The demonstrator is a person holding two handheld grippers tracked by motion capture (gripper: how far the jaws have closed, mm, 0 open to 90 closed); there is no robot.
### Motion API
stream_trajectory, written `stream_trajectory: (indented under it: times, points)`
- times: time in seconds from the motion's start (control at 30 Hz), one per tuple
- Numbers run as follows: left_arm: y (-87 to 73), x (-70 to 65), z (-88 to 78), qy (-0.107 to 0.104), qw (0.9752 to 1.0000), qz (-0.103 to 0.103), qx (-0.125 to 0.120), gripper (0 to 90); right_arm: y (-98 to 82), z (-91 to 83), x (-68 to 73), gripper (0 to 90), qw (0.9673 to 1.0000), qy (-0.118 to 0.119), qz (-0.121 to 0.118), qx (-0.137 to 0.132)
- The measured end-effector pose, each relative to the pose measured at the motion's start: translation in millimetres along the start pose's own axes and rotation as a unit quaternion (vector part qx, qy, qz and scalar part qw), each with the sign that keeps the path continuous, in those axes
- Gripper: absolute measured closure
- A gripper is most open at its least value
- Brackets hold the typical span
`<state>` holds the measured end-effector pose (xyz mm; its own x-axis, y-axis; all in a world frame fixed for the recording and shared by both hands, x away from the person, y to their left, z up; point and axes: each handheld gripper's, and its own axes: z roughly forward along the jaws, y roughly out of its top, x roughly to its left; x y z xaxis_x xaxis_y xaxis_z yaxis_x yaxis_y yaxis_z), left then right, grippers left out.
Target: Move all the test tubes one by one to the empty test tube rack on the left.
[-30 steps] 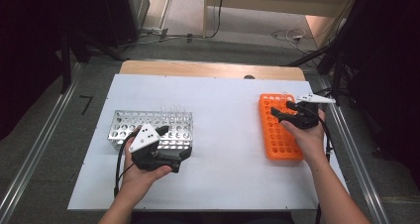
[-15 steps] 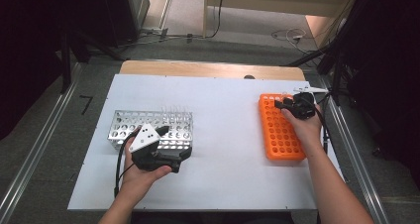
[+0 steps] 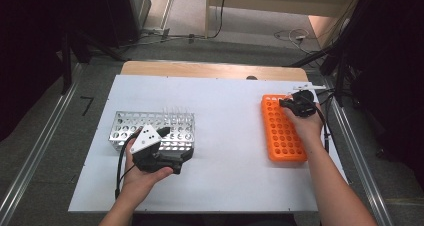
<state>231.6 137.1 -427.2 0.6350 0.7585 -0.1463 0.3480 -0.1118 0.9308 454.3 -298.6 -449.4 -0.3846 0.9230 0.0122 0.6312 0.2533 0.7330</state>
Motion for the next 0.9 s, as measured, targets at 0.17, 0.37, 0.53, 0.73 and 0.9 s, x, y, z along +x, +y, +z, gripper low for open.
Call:
stream_trajectory:
  times: [0.17, 0.37, 0.53, 0.73, 0.9]
  points:
    - [0.3, -0.3, 0.7, -0.001, 1.0000, 0.001, 0.001, 0.0, 1.5, -7.1, 1.8, 73.9, 0.9998, -0.003, -0.006, -0.017]
    - [0.4, -1.5, 2.3, -0.002, 1.0000, 0.002, 0.002, 0.0, 4.7, -23.5, 2.3, 74.0, 0.9990, 0.005, -0.011, -0.042]
    - [1.3, -3.3, 3.3, -0.003, 1.0000, 0.005, 0.004, 0.0, 5.8, -39.9, 8.3, 74.0, 0.9975, 0.032, -0.024, -0.059]
    - [2.0, -5.3, 4.4, -0.005, 1.0000, 0.008, 0.003, 0.0, 1.8, -55.7, 26.3, 74.0, 0.9940, 0.061, -0.054, -0.074]
    - [3.0, -7.8, 5.2, -0.008, 0.9999, 0.012, 0.004, 0.0, -4.9, -67.0, 40.8, 74.0, 0.9903, 0.090, -0.069, -0.081]
